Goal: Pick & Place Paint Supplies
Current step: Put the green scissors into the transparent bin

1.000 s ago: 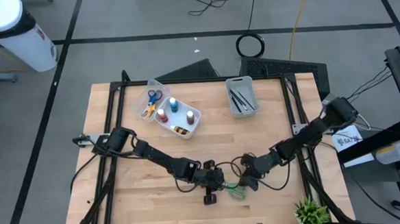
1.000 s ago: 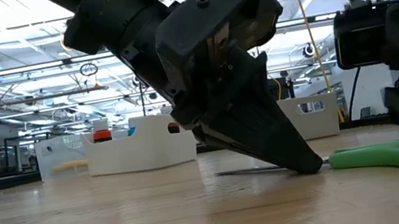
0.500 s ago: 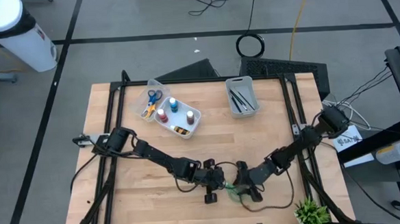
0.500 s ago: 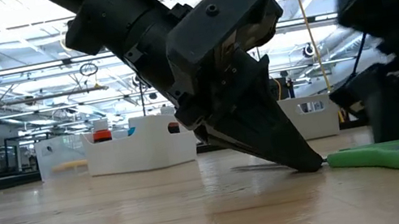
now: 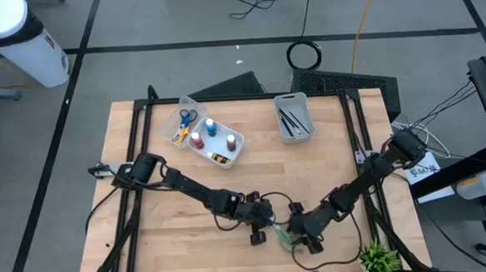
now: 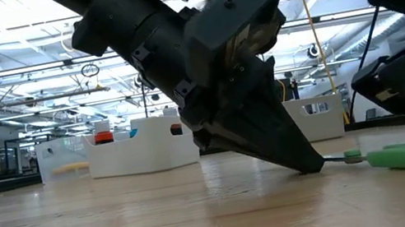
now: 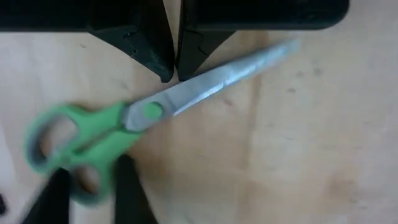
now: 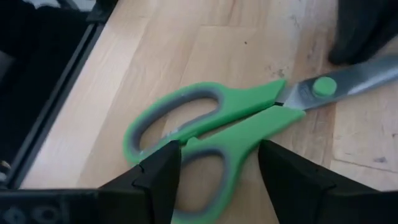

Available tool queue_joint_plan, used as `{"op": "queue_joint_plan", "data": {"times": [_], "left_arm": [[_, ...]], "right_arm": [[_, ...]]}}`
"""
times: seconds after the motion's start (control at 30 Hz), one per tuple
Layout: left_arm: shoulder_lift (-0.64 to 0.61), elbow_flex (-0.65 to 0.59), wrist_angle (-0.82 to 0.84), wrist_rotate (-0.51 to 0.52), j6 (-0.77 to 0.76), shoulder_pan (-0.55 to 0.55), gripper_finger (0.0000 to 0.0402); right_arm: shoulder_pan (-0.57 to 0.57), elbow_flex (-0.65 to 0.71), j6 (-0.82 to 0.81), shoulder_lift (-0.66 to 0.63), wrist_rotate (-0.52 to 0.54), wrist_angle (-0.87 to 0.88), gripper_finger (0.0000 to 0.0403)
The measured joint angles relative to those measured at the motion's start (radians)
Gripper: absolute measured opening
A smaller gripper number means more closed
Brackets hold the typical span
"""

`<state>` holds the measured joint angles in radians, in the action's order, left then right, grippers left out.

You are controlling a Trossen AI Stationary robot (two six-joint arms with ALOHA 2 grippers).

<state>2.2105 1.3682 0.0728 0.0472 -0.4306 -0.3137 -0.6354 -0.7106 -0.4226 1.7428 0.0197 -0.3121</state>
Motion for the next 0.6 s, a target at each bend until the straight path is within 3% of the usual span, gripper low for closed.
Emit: {"op": "queue_joint_plan", "data": {"times": [0.13, 0.33, 0.6], "left_arm": [[0.000, 0.000, 0.003, 0.092, -0.041, 0.001, 0.0035], [0.000, 0.000, 0.005, 0.154, -0.078, 0.027, 0.0035], [-0.081, -0.009, 0.043, 0.175, 0.097, 0.040, 0.0035]], "right_arm": [[0.020, 0.000, -0.035, 0.001, 0.023, -0.018, 0.0222], [0.065, 0.000, 0.149, 0.004, 0.159, -0.032, 0.0232], [0.182, 0.001, 0.253, 0.021, 0.203, -0.183, 0.0210]]}}
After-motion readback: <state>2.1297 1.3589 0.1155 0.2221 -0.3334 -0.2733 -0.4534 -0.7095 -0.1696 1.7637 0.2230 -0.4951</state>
